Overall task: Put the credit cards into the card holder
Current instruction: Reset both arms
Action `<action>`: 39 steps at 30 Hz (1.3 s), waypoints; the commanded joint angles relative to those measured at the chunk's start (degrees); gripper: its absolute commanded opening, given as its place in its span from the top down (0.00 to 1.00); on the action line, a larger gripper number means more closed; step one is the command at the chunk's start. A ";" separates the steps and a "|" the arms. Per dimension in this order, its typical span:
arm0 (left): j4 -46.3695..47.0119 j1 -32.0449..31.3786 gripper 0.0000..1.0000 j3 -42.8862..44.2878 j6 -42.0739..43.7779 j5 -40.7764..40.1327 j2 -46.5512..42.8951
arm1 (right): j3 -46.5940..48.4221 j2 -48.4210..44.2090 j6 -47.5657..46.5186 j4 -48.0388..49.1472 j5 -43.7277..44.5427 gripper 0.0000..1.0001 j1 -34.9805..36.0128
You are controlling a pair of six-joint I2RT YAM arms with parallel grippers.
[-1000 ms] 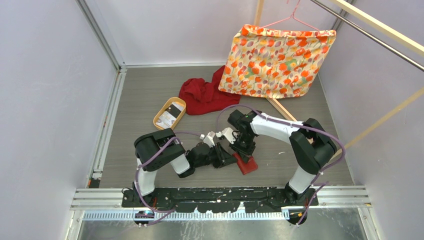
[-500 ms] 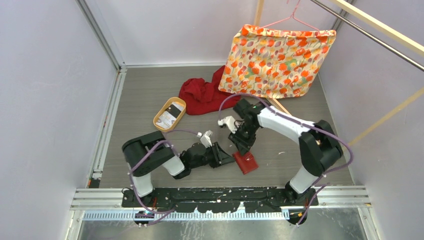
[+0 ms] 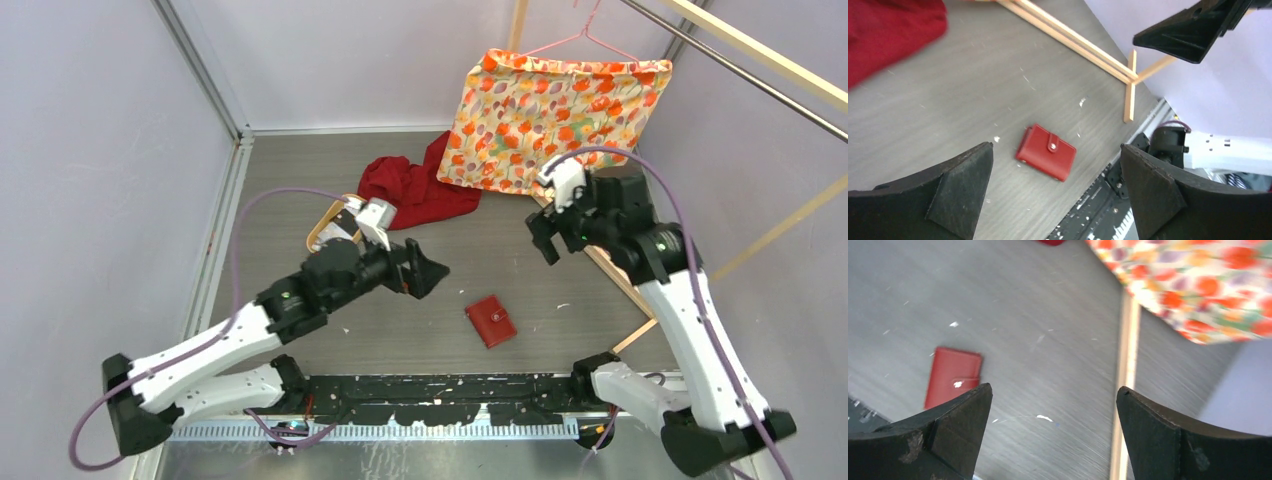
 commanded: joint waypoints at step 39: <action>-42.17 3.80 0.00 29.98 7.29 1.88 -18.81 | 29.07 -10.51 19.07 -11.88 -14.54 0.00 -14.55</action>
